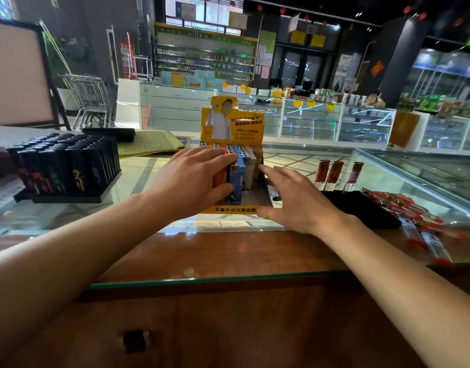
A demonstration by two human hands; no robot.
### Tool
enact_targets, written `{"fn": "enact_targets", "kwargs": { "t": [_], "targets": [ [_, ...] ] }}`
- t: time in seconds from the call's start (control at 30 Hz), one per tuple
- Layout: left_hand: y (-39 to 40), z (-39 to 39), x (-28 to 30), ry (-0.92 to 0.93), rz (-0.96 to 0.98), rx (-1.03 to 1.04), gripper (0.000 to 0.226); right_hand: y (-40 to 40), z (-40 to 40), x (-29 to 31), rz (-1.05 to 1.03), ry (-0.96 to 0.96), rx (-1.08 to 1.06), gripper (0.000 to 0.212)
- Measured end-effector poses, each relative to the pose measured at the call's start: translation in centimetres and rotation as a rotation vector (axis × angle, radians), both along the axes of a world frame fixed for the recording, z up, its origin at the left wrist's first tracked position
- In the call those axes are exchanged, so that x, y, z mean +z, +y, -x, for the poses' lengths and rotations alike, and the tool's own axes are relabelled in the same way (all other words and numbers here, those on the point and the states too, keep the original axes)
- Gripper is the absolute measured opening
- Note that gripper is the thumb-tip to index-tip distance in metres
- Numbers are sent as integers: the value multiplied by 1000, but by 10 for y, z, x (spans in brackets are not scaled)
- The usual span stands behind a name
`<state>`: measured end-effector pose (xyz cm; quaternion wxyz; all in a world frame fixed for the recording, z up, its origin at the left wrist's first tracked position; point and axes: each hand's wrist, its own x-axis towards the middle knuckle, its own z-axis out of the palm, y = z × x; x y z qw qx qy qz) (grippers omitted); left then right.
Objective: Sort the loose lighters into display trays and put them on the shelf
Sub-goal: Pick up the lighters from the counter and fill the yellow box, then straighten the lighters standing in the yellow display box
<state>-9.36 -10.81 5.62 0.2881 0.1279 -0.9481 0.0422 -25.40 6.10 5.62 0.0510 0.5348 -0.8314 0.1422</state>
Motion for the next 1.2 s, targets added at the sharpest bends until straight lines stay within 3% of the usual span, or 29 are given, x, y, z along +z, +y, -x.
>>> {"fn": "enact_targets", "kwargs": {
  "t": [0.83,1.2],
  "targets": [
    [-36,-71,-1,44,-69,61,61,-51,-60,-2,76,9,143,86],
    [7,-50,7,109,72,47,61,9,-32,-11,153,91,49,69]
  ]
}}
